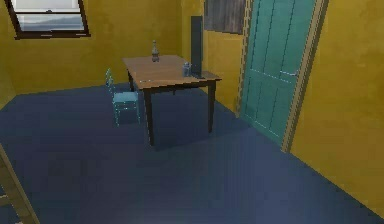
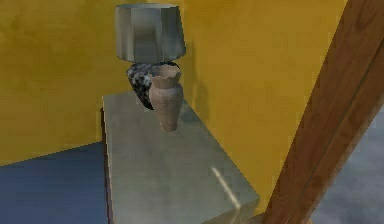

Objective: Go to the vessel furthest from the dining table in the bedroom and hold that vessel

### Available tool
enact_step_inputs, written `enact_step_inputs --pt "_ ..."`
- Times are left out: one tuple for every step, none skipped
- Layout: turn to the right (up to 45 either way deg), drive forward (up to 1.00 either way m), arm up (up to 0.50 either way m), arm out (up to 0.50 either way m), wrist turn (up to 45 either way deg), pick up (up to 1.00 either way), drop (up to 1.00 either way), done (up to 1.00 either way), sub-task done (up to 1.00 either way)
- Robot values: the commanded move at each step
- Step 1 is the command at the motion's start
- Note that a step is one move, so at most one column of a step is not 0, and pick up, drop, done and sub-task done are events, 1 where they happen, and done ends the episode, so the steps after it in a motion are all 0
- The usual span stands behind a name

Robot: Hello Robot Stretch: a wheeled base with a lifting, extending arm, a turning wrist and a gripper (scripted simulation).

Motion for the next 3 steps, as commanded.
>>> enact_step_inputs --pt "0.0 0.00 0.50 0.00 0.0 0.00 0.00 0.00 0.00" --pt "0.0 0.00 0.38 0.00 0.0 0.00 0.00 0.00 0.00" --pt "0.0 0.00 0.00 0.40 0.0 0.00 0.00 0.00 0.00"
